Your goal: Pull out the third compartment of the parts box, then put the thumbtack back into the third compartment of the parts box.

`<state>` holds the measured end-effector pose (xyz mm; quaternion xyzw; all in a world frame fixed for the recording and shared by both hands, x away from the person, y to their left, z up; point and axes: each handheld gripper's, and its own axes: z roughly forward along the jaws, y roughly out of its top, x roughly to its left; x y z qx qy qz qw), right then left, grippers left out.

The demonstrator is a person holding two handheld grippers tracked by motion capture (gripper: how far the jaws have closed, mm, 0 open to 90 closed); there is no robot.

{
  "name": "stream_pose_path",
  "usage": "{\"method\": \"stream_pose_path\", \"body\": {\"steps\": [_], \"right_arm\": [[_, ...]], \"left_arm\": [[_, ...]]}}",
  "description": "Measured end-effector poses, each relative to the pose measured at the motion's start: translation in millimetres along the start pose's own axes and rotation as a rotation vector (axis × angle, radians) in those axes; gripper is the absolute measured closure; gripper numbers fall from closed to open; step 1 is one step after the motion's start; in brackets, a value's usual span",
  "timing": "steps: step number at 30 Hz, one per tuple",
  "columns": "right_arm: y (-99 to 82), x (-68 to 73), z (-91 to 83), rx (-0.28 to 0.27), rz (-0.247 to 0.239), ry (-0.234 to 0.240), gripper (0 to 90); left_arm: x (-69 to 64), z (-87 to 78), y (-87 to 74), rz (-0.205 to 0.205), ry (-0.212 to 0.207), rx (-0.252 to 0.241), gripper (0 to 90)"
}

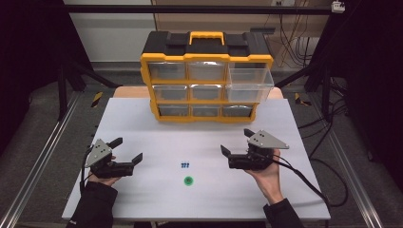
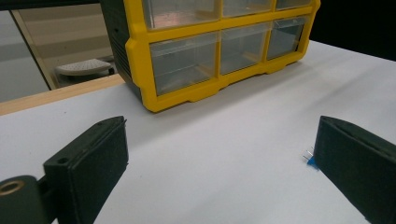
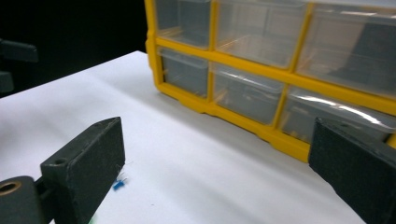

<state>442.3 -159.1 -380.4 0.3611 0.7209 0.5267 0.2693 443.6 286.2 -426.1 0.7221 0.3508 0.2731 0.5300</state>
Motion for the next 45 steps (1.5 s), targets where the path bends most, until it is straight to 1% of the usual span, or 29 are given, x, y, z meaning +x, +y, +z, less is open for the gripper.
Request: {"method": "stream_pose_path", "body": {"steps": [1,2,6,7,8,9,11,18,20,24,28,38,40,44,45], "right_arm": [[-3.8,4.3,4.1,-0.001,-0.010,0.001,4.8],[-3.8,4.3,4.1,-0.001,-0.010,0.001,4.8],[-10.0,10.4,13.2,0.014,0.010,-0.004,4.0],[-11.5,11.0,15.4,0.017,0.002,0.005,4.4],[-12.9,13.0,17.5,0.022,0.009,0.004,4.5],[-14.6,14.4,19.7,0.026,-0.003,0.008,4.6],[-17.2,18.5,24.3,0.040,-0.004,0.012,4.5],[-22.6,32.4,40.1,0.064,0.007,0.038,5.0],[-23.9,35.4,44.6,0.072,0.003,0.037,4.9],[-27.2,40.5,53.4,0.099,0.008,0.045,4.7],[-29.9,44.9,59.6,0.110,0.006,0.045,4.8],[-36.0,56.5,74.8,0.163,-0.019,0.048,5.6],[-37.3,57.9,77.6,0.169,-0.012,0.049,6.5],[-41.0,61.6,83.8,0.205,-0.018,0.050,7.2],[-41.8,62.9,85.6,0.211,-0.028,0.050,7.5]], "left_arm": [[0.0,0.0,-0.2,0.000,0.000,0.000,2.4],[0.1,-0.2,-0.3,0.000,0.000,0.000,2.4],[0.6,-1.0,0.0,-0.001,0.002,-0.004,2.4],[0.7,-0.9,0.1,0.002,0.002,-0.005,2.4],[0.6,-0.8,0.1,0.003,0.002,-0.004,2.4],[0.7,-0.7,0.0,0.003,0.002,-0.003,2.4],[0.7,-0.5,-0.2,0.003,0.002,-0.001,2.4],[0.5,-0.7,-0.2,0.001,0.002,-0.003,2.4],[0.6,-0.6,-0.4,0.001,0.002,-0.002,2.4],[0.6,-0.4,-0.4,0.002,0.001,-0.003,2.4],[0.6,-0.5,-0.4,0.001,0.001,-0.003,2.4],[-0.2,0.4,-0.3,0.004,-0.002,-0.001,2.4],[-0.7,0.4,-0.1,0.005,-0.003,-0.002,2.4],[-0.9,0.7,-0.3,0.007,-0.003,-0.001,2.4],[-0.8,0.7,-0.4,0.007,-0.003,-0.001,2.4]]}}
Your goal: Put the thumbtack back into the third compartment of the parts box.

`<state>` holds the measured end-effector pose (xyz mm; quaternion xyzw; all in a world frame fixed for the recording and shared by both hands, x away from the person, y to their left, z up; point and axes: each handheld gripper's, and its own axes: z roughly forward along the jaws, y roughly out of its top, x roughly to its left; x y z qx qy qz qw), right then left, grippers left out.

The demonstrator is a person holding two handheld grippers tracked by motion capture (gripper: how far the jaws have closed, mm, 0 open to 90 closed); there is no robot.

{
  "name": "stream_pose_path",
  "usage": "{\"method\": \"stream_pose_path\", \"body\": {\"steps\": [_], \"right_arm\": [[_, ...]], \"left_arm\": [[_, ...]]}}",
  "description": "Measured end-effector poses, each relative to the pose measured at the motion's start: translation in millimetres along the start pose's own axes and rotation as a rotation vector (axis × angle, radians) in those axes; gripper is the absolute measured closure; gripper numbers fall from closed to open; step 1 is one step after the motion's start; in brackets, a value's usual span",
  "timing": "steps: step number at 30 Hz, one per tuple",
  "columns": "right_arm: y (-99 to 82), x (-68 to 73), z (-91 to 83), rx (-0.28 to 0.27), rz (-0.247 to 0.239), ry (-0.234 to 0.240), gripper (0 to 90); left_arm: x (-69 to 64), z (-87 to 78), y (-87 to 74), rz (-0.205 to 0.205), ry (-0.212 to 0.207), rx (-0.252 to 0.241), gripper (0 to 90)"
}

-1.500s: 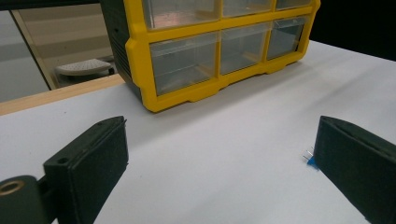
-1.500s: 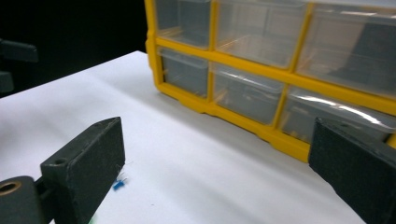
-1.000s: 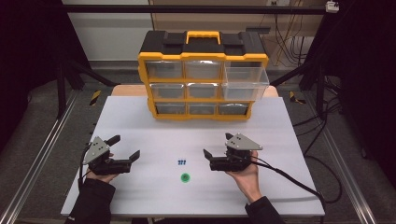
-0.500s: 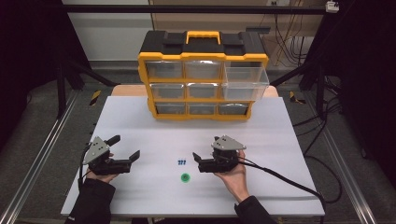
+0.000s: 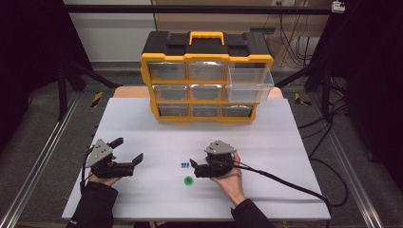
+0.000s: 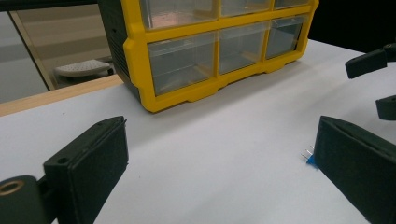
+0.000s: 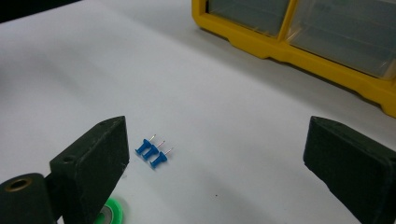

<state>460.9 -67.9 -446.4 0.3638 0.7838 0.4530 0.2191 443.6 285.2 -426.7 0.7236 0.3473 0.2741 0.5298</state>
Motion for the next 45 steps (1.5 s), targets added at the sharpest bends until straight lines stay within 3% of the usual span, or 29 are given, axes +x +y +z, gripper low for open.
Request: {"method": "stream_pose_path", "body": {"steps": [12,21,45], "right_arm": [[-2.8,14.1,23.1,0.073,-0.004,0.011,13.9],[-8.5,17.0,34.5,0.118,-0.016,0.013,21.1],[-14.4,24.3,49.5,0.189,-0.053,0.016,47.5]], "left_arm": [[1.0,-0.8,-0.2,-0.004,0.002,-0.005,2.4],[0.8,-0.6,-0.3,-0.002,0.002,-0.002,2.4],[0.8,-1.0,0.1,-0.002,0.006,-0.002,2.4]]}}
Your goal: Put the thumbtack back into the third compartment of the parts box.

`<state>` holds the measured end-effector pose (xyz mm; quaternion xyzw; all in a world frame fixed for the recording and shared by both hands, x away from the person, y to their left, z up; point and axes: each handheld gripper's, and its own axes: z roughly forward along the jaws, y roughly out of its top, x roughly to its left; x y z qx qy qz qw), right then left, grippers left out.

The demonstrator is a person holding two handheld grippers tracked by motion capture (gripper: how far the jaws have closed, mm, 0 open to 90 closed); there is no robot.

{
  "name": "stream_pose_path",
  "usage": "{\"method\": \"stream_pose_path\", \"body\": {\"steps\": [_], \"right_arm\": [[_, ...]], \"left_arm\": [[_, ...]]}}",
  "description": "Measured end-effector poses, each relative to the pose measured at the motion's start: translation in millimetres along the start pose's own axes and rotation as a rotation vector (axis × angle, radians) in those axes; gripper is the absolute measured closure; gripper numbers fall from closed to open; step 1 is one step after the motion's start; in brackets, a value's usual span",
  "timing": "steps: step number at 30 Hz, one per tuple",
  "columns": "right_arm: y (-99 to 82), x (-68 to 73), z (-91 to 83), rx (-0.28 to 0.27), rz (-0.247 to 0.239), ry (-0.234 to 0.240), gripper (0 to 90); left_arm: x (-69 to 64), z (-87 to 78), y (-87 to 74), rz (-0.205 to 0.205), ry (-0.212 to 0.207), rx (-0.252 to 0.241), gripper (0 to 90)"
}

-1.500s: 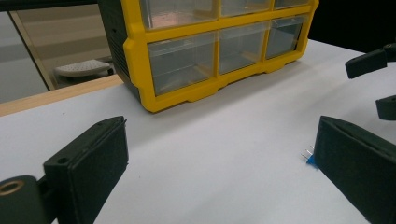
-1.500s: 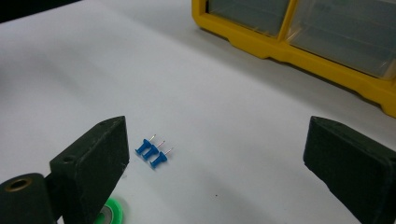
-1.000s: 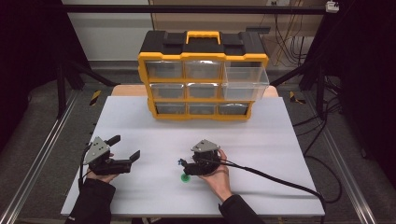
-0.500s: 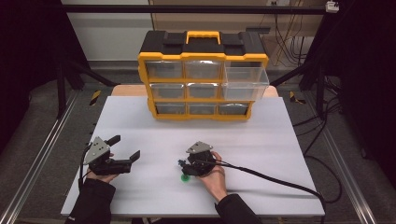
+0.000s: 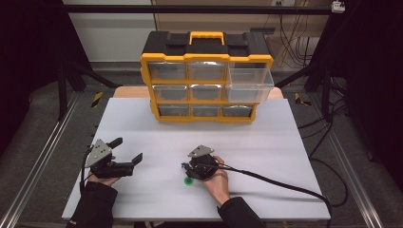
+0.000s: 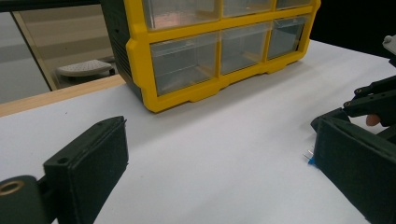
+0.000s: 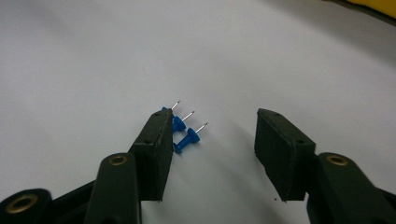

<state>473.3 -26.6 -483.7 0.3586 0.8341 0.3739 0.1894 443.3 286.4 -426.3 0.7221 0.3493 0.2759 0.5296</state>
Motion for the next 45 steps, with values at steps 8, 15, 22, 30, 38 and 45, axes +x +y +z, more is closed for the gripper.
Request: {"method": "stream_pose_path", "body": {"steps": [8,15,22,30,38,45], "right_arm": [[-0.2,-0.3,-0.9,0.011,-0.006,0.005,57.5],[0.9,-0.5,-2.5,0.011,0.006,0.013,65.8],[0.8,-1.2,-1.7,0.016,0.015,0.022,72.2],[0.2,-0.7,-1.0,0.027,0.027,0.025,75.8],[0.0,-1.8,-0.8,0.025,0.027,0.015,69.1],[0.0,-1.0,-1.3,0.030,0.042,0.014,72.7]], "left_arm": [[0.1,-0.1,0.0,0.001,0.001,0.001,2.4],[0.3,-0.4,0.1,0.001,0.001,0.000,2.4],[0.2,-0.5,0.2,0.000,0.001,-0.001,2.4],[0.4,-0.7,0.3,0.000,0.002,-0.002,2.4],[0.5,-0.9,0.5,0.000,0.003,-0.002,2.4],[0.3,-1.0,0.6,0.001,0.003,-0.002,2.4]]}}
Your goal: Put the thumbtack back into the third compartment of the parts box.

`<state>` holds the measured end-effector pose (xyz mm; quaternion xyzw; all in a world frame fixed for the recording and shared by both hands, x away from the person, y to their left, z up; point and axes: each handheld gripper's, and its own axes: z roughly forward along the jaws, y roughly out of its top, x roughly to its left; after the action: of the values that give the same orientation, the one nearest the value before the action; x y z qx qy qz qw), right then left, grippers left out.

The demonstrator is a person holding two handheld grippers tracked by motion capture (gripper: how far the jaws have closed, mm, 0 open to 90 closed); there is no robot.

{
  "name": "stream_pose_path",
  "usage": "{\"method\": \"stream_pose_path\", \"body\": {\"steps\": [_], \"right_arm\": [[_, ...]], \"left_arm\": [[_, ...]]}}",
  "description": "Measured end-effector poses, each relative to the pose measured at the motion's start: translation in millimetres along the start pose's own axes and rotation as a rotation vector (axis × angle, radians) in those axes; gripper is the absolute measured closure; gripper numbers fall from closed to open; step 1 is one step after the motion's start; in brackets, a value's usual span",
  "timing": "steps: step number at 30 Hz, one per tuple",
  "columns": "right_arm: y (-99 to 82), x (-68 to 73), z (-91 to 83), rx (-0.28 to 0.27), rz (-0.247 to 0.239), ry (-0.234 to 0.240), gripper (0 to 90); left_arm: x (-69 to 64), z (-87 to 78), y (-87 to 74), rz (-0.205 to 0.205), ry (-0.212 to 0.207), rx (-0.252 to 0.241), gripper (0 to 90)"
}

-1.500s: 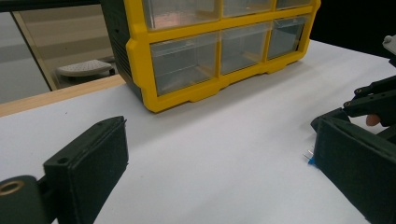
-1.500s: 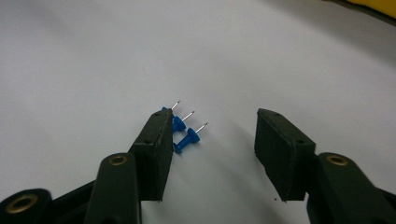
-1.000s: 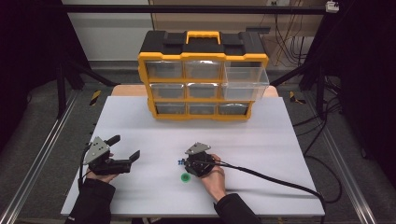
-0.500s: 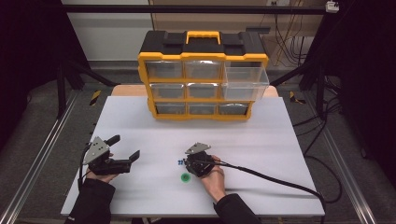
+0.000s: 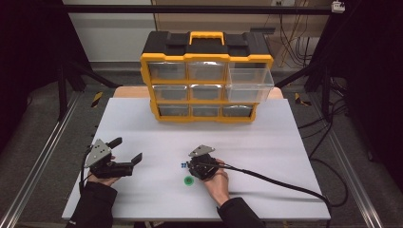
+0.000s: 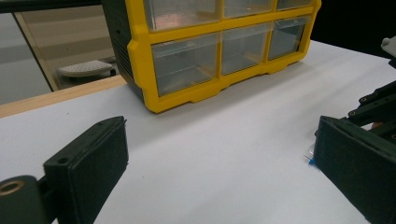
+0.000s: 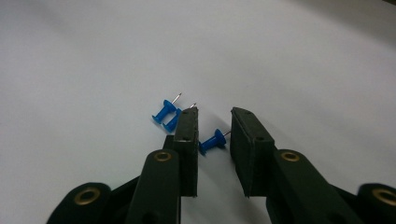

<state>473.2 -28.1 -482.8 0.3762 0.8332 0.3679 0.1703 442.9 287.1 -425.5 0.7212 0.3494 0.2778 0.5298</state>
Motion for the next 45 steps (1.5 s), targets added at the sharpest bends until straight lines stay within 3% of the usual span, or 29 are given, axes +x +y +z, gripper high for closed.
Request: {"method": "stream_pose_path", "body": {"steps": [7,8,13,19,26,29,41,45], "right_arm": [[0.1,-0.6,-1.1,0.009,0.011,0.001,74.2],[0.5,0.5,-0.6,0.007,0.030,-0.004,74.2],[-0.2,0.0,-1.4,0.010,0.026,-0.006,69.0],[-0.3,-0.5,-2.6,0.017,0.021,-0.022,75.7],[-0.5,-1.5,-2.5,0.015,0.027,-0.017,75.6],[-1.5,-1.4,-3.1,0.013,0.024,-0.041,68.4],[-2.7,-1.9,-1.1,-0.010,0.060,-0.024,64.1],[-3.2,-1.8,-2.1,-0.004,0.050,-0.039,71.4]], "left_arm": [[0.2,-0.3,0.2,-0.001,0.000,-0.002,2.4],[0.1,-0.3,0.2,-0.001,0.000,-0.001,2.4],[0.2,-0.3,0.2,-0.002,0.001,-0.002,2.4],[0.1,-0.2,0.2,-0.002,0.001,-0.002,2.4],[0.2,-0.4,0.3,-0.002,0.001,-0.001,2.4],[0.3,-0.6,0.3,-0.003,0.001,-0.002,2.4],[0.1,0.6,-0.2,0.000,-0.001,0.004,2.4],[0.3,0.3,0.0,-0.001,-0.001,0.001,2.5]]}}
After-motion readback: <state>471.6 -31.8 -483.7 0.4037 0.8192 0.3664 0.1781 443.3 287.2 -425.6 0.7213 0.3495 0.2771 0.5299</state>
